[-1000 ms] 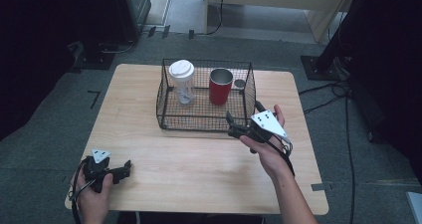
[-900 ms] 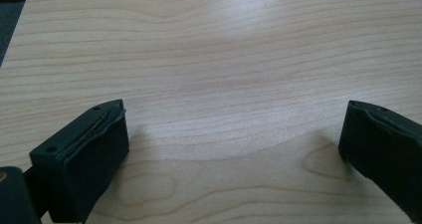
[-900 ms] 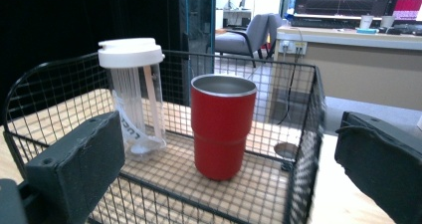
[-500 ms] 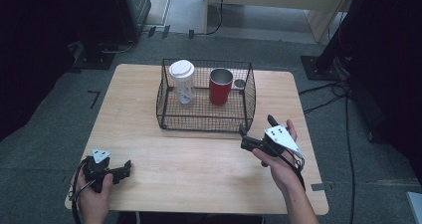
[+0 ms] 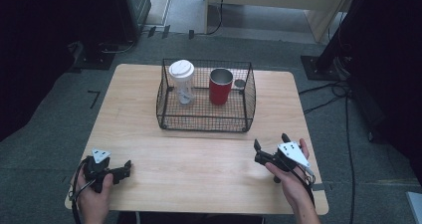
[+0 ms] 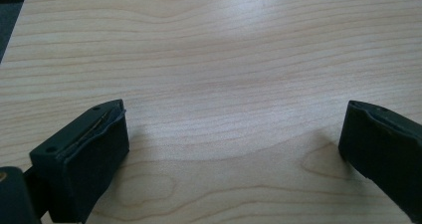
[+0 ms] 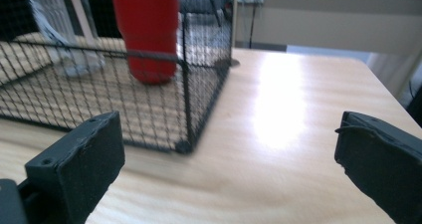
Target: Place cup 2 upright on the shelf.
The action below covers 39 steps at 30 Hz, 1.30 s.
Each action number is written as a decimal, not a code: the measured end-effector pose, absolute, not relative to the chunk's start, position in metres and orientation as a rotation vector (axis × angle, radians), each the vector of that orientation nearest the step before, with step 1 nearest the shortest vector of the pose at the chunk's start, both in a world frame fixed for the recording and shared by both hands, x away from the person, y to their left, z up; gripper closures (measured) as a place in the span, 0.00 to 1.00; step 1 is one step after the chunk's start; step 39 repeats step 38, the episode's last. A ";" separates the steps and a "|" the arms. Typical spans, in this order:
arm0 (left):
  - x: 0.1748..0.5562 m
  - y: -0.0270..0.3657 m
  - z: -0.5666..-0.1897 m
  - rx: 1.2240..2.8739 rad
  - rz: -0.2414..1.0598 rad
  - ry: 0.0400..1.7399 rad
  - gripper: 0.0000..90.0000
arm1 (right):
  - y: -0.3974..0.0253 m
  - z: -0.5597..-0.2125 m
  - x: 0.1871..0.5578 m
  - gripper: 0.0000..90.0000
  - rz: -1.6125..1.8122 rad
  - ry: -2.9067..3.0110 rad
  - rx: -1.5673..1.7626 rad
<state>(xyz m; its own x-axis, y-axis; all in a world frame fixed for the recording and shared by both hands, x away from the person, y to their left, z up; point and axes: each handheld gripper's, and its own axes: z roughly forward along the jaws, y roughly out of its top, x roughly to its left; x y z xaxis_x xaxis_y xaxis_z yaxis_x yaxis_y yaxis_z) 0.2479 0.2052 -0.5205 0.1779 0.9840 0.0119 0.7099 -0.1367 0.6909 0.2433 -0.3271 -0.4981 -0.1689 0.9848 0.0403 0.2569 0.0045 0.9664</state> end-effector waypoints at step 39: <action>0.249 0.203 -0.520 1.920 0.648 1.579 0.00 | -0.354 -0.528 0.239 0.00 0.803 1.839 1.699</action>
